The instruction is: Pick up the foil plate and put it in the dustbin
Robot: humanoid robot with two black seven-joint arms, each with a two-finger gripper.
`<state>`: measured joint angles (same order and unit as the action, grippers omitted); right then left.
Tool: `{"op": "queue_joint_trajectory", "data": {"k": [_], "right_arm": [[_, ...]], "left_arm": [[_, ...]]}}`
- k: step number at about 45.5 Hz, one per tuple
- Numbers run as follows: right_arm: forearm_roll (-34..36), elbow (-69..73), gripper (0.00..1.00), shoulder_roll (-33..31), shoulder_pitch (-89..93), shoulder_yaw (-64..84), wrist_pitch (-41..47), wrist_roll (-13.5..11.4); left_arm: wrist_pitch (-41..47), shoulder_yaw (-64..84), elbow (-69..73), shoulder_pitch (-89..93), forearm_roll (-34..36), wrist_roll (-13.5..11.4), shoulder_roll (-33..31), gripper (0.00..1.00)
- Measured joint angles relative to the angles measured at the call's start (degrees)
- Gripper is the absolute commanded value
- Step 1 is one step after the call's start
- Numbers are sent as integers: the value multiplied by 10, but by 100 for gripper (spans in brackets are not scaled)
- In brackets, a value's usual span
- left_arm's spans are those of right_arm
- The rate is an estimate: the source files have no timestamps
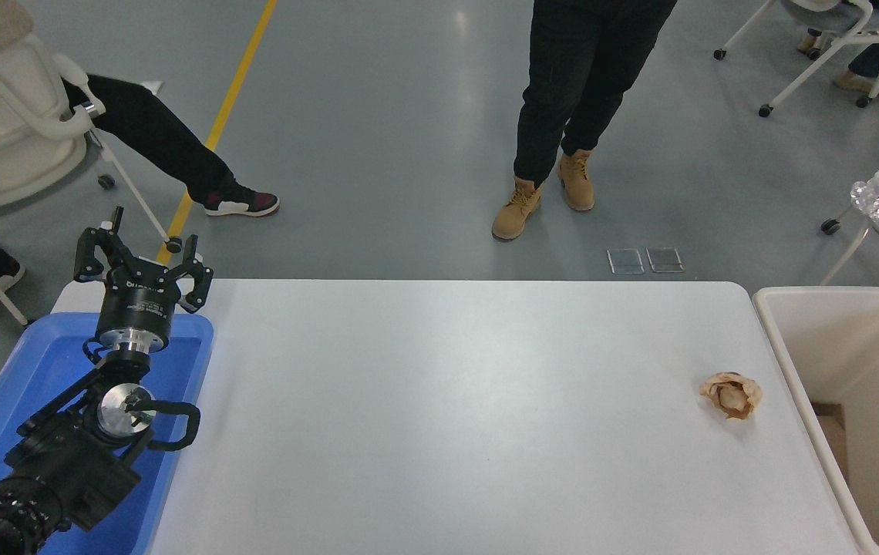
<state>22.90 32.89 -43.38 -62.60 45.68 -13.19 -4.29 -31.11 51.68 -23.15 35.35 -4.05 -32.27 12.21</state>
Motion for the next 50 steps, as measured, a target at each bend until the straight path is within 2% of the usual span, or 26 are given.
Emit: {"op": "queue_joint_trajectory", "data": {"k": [36, 38, 41, 45, 48, 49, 50], "right_arm": [[6, -108, 0, 53, 215, -147, -10, 0], [6, -109, 14, 54, 218, -149, -10, 0], [6, -111, 39, 55, 222, -152, -10, 0], [6, -113, 63, 56, 226, -154, -10, 0], [3, -114, 91, 57, 227, -154, -10, -1], [1, -114, 97, 57, 228, -154, -10, -1], [0, -114, 99, 57, 229, -154, -10, -1]], "left_arm": [[0, 0, 0, 0, 0, 0, 0, 99], [0, 0, 0, 0, 0, 0, 0, 99], [0, 0, 0, 0, 0, 0, 0, 99], [0, 0, 0, 0, 0, 0, 0, 99], [0, 0, 0, 0, 0, 0, 0, 99], [0, 0, 0, 0, 0, 0, 0, 99], [0, 0, 0, 0, 0, 0, 0, 99]]}}
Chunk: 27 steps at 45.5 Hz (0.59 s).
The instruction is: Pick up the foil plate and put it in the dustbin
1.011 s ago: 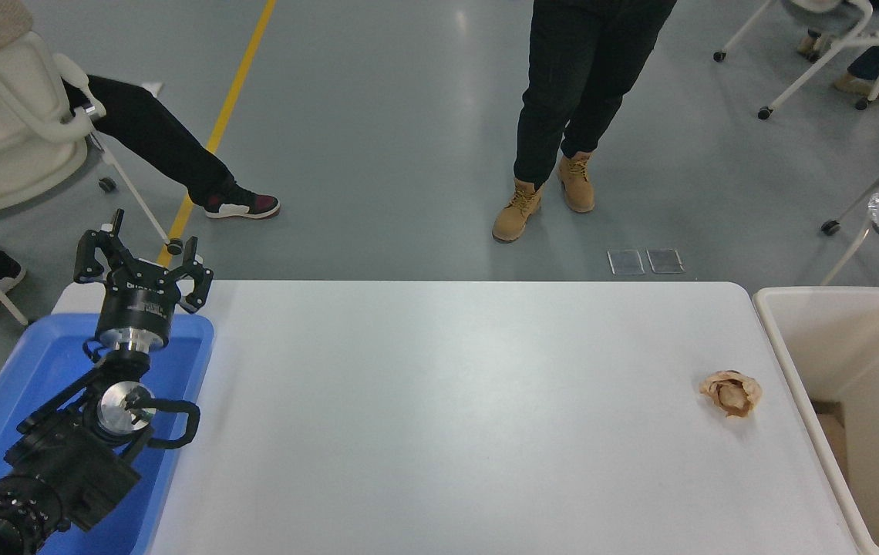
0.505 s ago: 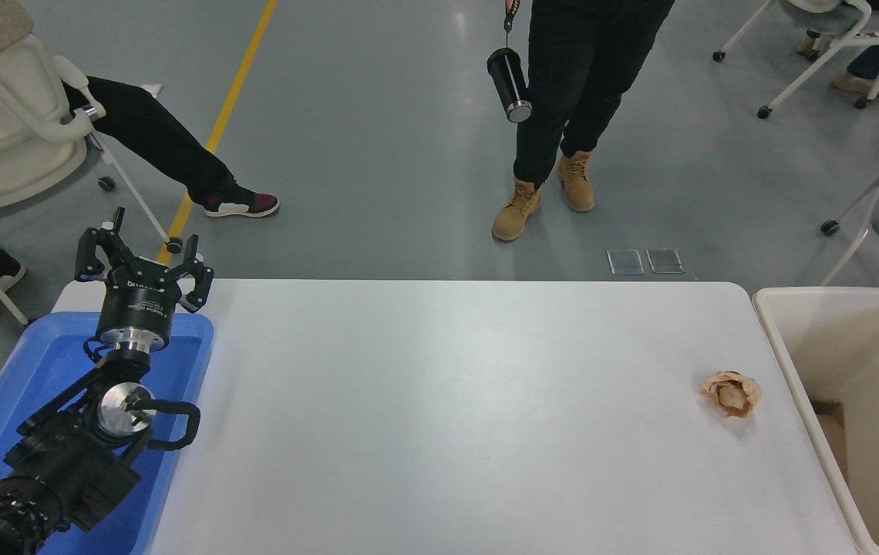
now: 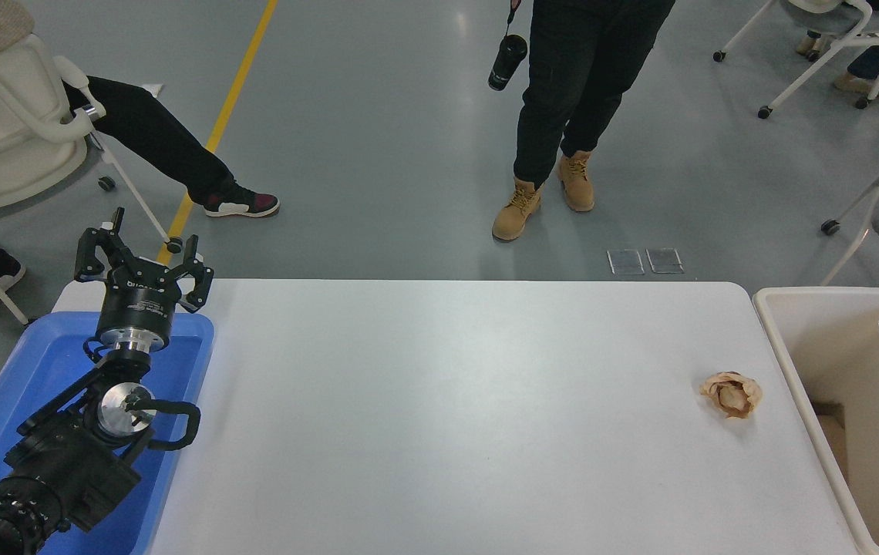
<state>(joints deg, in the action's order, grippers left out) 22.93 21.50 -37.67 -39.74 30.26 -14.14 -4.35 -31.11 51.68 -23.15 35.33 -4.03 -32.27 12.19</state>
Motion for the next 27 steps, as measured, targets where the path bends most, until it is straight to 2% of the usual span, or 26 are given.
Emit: {"op": "queue_joint_trajectory", "data": {"k": [14, 27], "right_arm": [[-11, 1, 100, 1, -5, 6, 6, 1], [-85, 12, 100, 0, -97, 91, 14, 3]], "left_arm": [[0, 0, 0, 0, 0, 0, 0, 99], [0, 0, 0, 0, 0, 0, 0, 99]]}}
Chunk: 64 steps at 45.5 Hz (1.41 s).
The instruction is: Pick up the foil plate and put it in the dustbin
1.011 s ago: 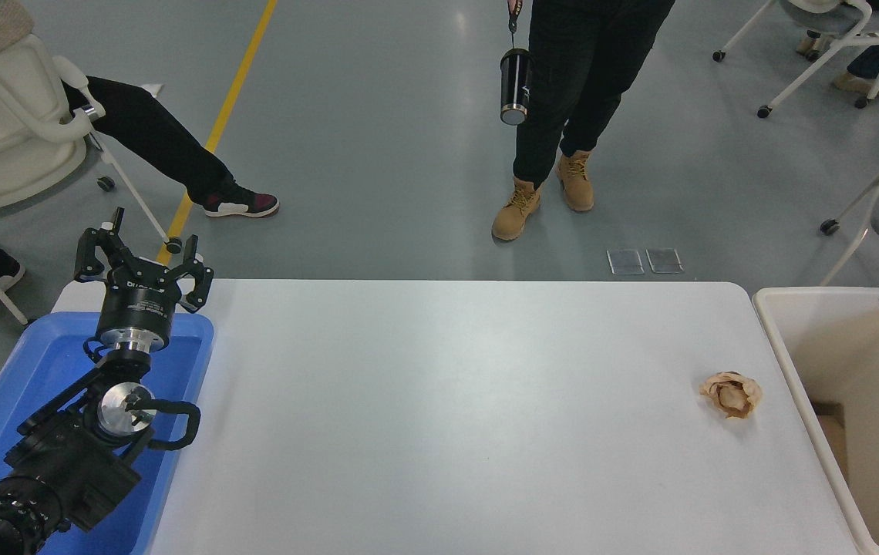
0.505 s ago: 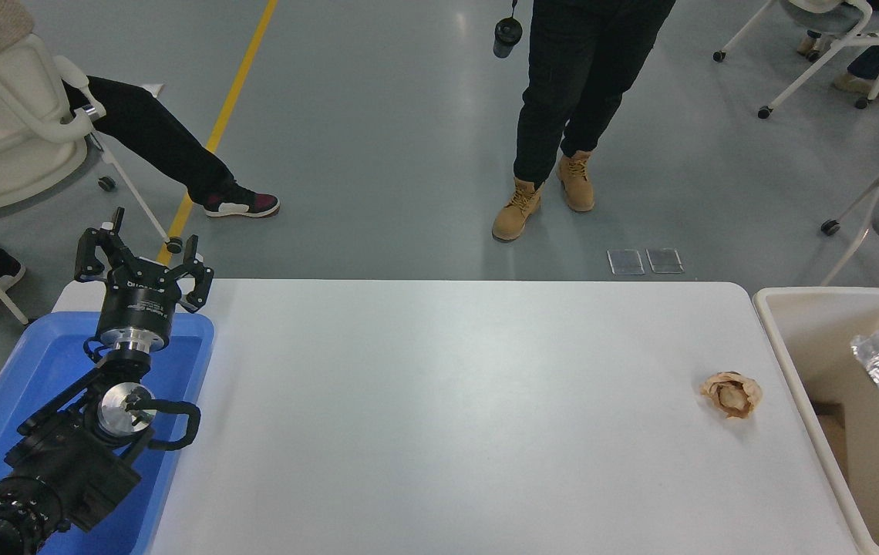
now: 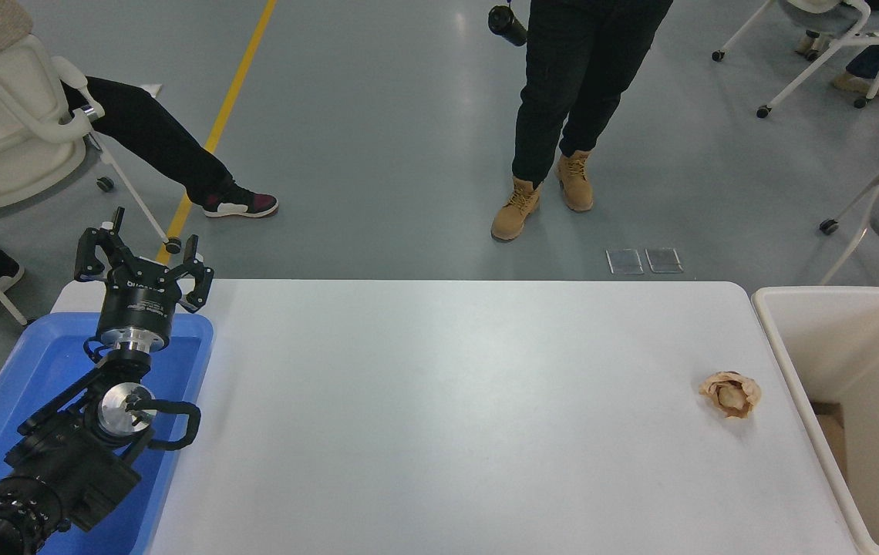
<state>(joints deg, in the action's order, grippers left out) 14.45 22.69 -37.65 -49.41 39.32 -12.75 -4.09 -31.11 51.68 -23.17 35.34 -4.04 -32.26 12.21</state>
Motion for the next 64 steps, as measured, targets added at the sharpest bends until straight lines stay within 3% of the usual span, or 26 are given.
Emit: {"op": "queue_joint_trajectory", "data": {"k": [25, 44, 64], "right_arm": [[-42, 183, 100, 46, -380, 220, 124, 1], [-83, 436, 100, 66, -673, 263, 344, -2], [-108, 626, 100, 55, -859, 277, 505, -6]], "left_arm": [[0, 0, 0, 1, 0, 0, 0, 99], [0, 0, 0, 0, 0, 0, 0, 99], [0, -1, 0, 0, 0, 0, 0, 99]]}}
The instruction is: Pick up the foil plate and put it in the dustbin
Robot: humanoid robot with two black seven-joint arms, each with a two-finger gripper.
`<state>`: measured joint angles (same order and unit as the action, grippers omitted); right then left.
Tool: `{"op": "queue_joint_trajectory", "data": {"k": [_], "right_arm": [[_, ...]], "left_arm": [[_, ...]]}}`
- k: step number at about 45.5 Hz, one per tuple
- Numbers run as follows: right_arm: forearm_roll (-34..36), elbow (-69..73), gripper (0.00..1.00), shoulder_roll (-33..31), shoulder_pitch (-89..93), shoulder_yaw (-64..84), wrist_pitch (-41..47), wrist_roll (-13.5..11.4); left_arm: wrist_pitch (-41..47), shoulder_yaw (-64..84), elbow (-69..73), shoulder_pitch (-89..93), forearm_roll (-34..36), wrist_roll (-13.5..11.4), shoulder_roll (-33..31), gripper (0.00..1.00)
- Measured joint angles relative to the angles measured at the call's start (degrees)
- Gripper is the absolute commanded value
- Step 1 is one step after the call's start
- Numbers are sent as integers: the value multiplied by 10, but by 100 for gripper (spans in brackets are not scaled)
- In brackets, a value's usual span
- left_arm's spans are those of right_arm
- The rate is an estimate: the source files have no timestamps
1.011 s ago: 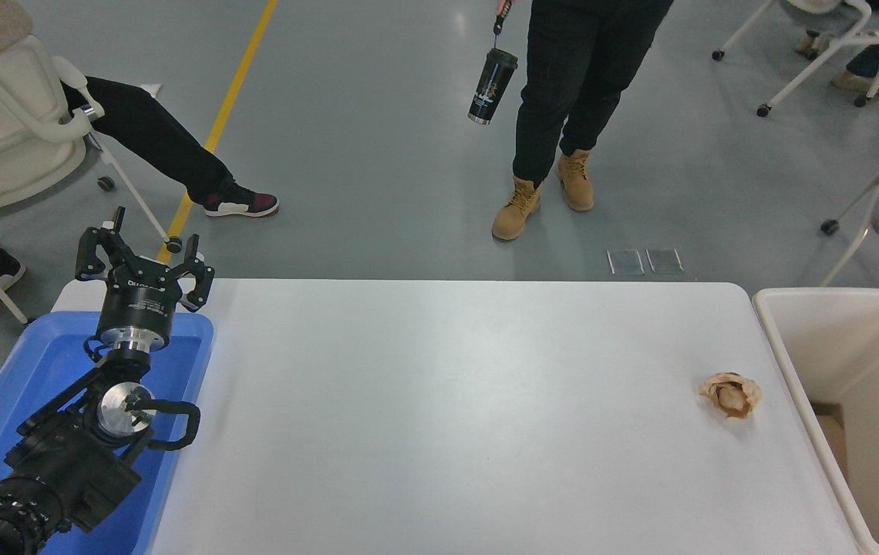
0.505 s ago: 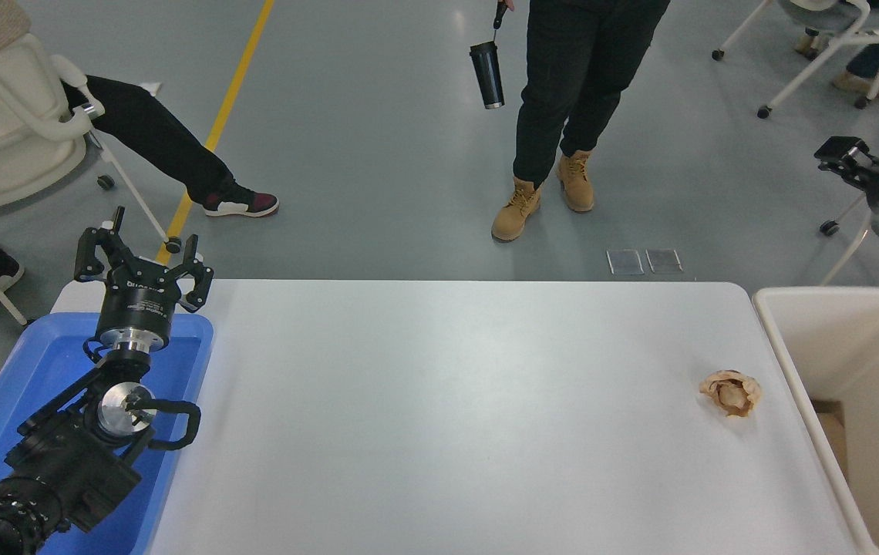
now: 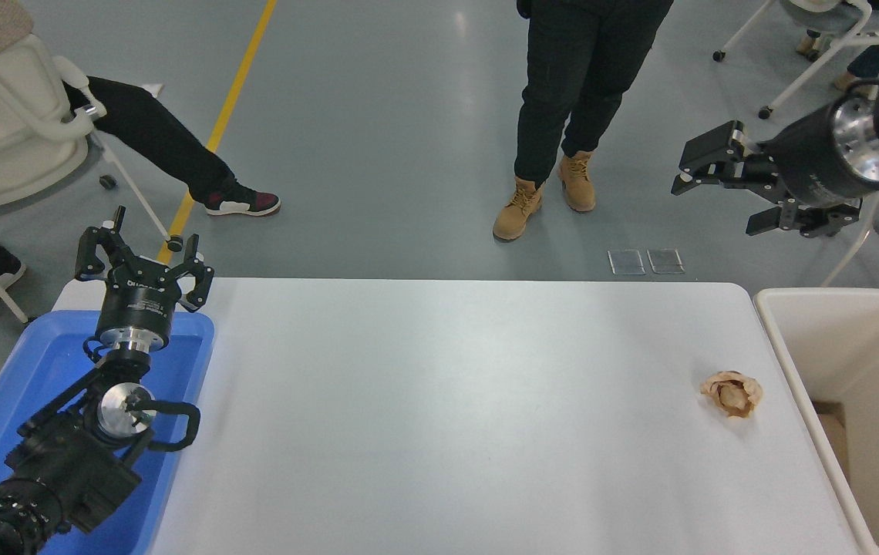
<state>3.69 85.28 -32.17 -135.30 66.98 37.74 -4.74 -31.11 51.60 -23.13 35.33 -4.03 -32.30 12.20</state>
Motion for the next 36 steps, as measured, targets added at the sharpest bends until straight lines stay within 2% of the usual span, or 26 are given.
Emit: {"op": "queue_joint_trajectory", "data": {"k": [8, 24, 36], "right_arm": [[-6, 49, 100, -9, -49, 1, 43, -1], [-10, 81, 100, -13, -103, 1, 67, -2], [-11, 87, 100, -13, -114, 4, 71, -21]], "left_arm": [[0, 0, 0, 0, 0, 0, 0, 99], [0, 0, 0, 0, 0, 0, 0, 99], [0, 0, 0, 0, 0, 0, 0, 99]]}}
